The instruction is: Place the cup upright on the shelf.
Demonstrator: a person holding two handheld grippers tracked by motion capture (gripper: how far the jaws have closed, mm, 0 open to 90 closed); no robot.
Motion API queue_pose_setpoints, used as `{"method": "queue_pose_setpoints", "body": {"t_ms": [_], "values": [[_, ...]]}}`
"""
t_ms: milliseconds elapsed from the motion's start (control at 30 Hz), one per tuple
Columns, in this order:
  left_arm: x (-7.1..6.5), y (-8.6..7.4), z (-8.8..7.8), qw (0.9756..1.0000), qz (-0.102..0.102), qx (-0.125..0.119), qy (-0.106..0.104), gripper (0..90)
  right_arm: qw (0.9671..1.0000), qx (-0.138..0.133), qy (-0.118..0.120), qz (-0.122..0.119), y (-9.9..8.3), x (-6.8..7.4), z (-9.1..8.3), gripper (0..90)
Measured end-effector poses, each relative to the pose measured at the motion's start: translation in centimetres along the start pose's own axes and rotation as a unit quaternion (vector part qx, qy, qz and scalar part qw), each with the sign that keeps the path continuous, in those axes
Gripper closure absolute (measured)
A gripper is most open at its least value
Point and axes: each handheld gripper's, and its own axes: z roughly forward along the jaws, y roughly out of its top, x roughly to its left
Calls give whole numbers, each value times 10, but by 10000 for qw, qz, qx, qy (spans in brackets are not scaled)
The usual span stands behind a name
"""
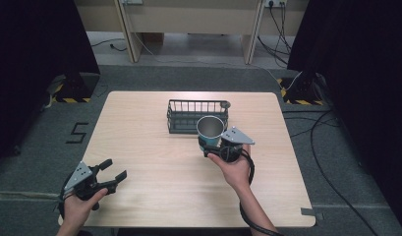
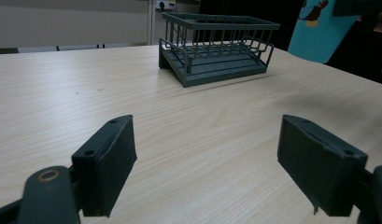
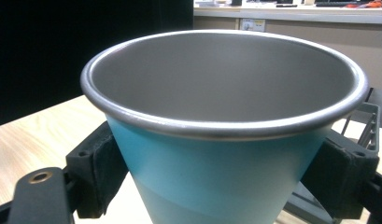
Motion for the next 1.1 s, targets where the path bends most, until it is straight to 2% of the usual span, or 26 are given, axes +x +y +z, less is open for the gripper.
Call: {"method": "queue_pose_setpoints", "body": {"t_ms": [1100], "values": [[0,0,0,10000,-12,-13,-9,188,9998,-149,-112,56,24,-6,22,171]]}}
